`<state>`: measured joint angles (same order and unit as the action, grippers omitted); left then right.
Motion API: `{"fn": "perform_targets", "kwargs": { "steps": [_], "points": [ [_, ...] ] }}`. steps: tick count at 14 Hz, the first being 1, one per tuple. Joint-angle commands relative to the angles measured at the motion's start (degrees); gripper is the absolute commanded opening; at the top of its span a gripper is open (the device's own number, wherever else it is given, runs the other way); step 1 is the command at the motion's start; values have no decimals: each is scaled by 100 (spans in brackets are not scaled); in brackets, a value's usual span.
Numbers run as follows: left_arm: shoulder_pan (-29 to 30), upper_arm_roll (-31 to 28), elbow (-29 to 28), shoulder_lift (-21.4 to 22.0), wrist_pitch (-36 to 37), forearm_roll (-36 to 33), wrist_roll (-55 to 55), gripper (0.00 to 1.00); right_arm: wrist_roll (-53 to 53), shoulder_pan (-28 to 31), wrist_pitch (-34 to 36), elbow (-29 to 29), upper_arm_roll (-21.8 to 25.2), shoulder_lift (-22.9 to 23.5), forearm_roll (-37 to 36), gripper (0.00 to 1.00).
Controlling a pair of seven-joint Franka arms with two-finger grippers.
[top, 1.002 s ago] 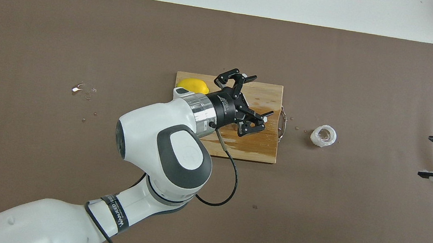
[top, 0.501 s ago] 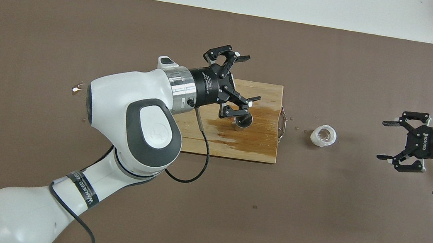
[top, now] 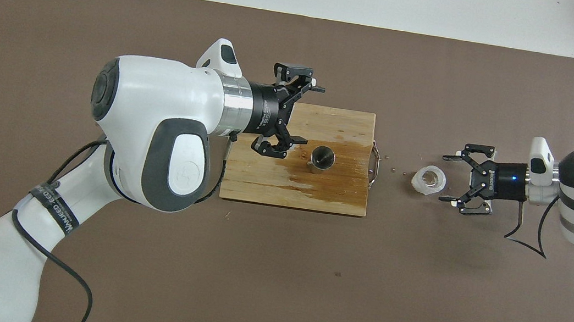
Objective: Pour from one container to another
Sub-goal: 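Withdraw the left gripper while the right gripper grasps the white cup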
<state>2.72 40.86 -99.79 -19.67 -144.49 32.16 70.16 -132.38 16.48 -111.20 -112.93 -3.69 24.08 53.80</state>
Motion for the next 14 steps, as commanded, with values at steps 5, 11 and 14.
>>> {"fn": "perform_targets", "kwargs": {
  "steps": [5, 11, 14],
  "points": [
    [378, -254, -93, 359, 1114, -1721, -1776, 100, -270, -356, -596, -431, -35, -97, 236, 100],
    [685, -271, 169, 456, 1834, -2724, -3524, 100, -533, -417, -735, -431, -27, -97, 236, 66],
    [922, -280, 293, 630, 2362, -2733, -4010, 100, -692, -373, -798, -361, -27, -105, 236, 12]
  ]
}}
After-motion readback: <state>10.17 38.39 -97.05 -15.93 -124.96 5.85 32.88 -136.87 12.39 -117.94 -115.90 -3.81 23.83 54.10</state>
